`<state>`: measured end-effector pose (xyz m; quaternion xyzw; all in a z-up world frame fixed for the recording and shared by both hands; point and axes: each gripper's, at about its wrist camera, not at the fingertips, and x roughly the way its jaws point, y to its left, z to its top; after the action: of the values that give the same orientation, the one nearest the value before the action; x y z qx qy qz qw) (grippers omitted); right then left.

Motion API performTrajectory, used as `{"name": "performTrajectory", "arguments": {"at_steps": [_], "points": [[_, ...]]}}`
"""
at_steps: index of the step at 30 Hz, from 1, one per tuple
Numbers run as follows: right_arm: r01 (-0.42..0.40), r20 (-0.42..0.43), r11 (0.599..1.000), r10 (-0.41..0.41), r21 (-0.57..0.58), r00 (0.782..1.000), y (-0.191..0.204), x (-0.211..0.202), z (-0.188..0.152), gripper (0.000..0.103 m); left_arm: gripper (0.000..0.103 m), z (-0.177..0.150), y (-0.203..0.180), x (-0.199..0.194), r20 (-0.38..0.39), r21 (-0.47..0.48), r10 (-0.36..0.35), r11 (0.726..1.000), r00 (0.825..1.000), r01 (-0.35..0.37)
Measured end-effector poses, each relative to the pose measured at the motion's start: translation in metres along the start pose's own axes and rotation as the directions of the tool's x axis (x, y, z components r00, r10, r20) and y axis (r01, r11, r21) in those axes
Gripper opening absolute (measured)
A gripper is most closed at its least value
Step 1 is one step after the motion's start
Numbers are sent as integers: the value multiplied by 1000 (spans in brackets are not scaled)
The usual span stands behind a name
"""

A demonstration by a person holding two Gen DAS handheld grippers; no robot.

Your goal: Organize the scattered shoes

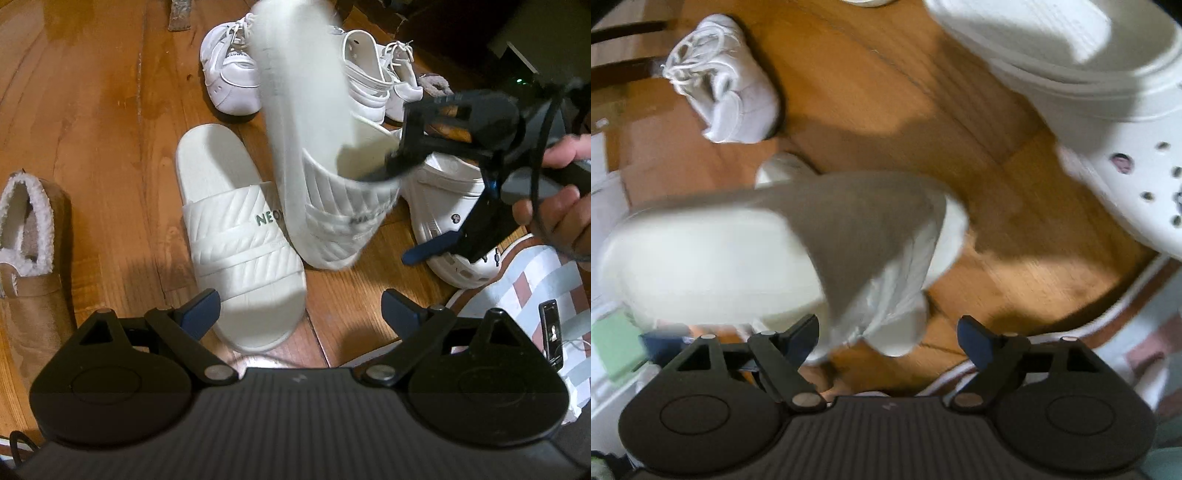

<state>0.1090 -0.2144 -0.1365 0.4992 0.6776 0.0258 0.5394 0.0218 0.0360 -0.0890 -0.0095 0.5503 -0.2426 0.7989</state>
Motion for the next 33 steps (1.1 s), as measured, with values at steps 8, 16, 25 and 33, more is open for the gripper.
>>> {"name": "performTrajectory", "arguments": {"at_steps": [8, 16, 25, 33], "points": [[44, 136, 926, 8, -376, 991, 34, -13, -6, 86, 95, -3, 5, 2, -2, -13, 5, 1000, 1000, -5], [214, 265, 660, -24, -720, 964, 53, 2, -4, 89, 95, -3, 9, 2, -5, -20, 2, 1000, 1000, -2], [152, 263, 623, 89, -767, 961, 38, 36, 9, 101, 95, -5, 5, 0, -20, -13, 10, 1000, 1000, -10], [191, 329, 638, 103, -746, 939, 47, 7, -29, 46, 95, -7, 4, 1, -9, -26, 0, 1000, 1000, 0]]}}
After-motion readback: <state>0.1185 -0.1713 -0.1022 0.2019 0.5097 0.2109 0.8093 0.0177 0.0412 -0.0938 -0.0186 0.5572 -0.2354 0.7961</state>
